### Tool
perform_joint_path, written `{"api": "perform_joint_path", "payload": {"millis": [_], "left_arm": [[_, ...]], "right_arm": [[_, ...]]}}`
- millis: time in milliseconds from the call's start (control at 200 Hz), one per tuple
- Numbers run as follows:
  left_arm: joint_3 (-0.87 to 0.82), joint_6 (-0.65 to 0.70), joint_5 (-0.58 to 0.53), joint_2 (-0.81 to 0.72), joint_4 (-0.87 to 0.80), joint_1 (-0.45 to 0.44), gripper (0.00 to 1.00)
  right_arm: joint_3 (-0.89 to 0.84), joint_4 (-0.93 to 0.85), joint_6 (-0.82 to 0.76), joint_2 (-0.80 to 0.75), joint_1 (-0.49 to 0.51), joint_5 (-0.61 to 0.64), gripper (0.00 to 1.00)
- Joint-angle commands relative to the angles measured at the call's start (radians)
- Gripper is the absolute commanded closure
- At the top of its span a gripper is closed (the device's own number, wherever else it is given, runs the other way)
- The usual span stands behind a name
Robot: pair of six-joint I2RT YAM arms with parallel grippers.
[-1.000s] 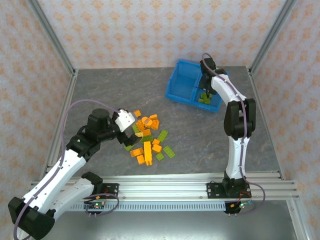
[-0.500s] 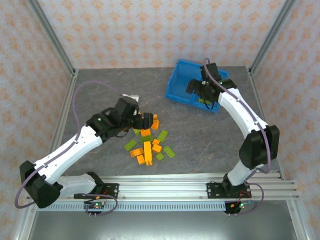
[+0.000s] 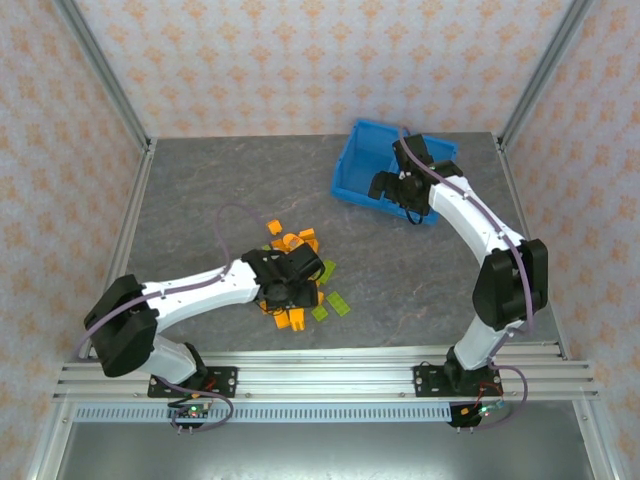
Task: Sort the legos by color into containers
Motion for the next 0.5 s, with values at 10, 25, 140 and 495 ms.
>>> {"api": "perform_joint_path", "payload": {"millis": [10,25,140,495], "left_arm": [[0.003,-0.027,-0.014,0.045,0.023,0.001,0.43],[0.003,-0.026,-0.015,0.049,0.025,0.002,0.44],[0.003,-0.016,-0.02,0.063,0.031,0.002,0.59],[0.062,0.116,0.063,-0.028,0.094,0.039,0.78]], "right_arm": [[0.022,-0.024,-0.021,-0.008,-0.001,0.024,0.03],[0.02,-0.025,-0.021,-0.009,-0.001,0.026,0.03],[0.004,-0.03,-0.023,-0.024,-0.002,0.043,0.03],[-0.016,-0.024,-0.006,-0.06,-0.001,0.045,0.03]]}}
